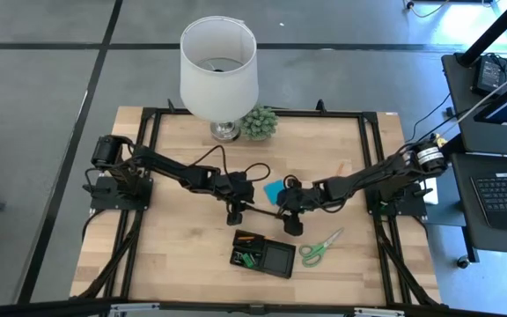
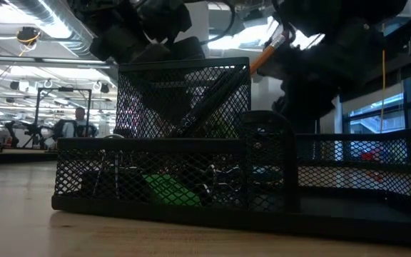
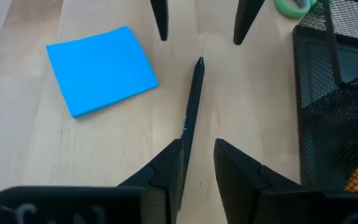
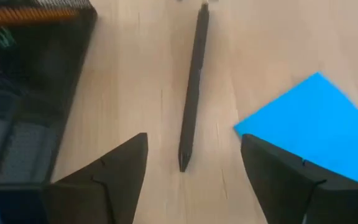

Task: Pick and place office supplies into organizer
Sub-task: Put the black pen into the desk organizer

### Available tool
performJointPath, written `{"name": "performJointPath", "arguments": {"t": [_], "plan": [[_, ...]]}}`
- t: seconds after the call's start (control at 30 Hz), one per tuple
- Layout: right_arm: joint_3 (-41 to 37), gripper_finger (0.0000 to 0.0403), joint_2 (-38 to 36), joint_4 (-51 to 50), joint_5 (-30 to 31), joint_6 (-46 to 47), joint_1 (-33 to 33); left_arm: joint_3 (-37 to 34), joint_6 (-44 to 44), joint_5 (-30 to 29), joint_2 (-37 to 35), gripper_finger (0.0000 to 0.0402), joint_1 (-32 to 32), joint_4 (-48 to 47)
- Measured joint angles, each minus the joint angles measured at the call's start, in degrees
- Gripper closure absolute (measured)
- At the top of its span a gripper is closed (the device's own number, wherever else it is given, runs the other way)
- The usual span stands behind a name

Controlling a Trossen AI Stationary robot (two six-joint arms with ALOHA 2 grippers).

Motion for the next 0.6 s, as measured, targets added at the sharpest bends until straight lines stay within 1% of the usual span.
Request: {"name": "performJointPath", "arguments": {"t": [0.2,0.4,0.5,0.6], "plan": [[0.0,0.0170,5.0,0.6,-0.1,-0.1,0.7,0.0,0.0,-0.4,0.0,0.0315,0.0,-0.5],[0.1,0.0197,8.0,2.6,1.0,0.1,1.2,0.0,0.0,-1.2,0.0,0.0313,0.0,-0.5],[0.2,0.0223,9.0,2.5,1.4,1.1,1.2,0.0,0.0,-2.1,0.0,0.0313,0.0,-0.5],[0.2,0.0262,9.3,2.5,1.5,1.1,1.2,0.0,0.0,-2.9,0.0,0.0313,0.0,-0.5]]}}
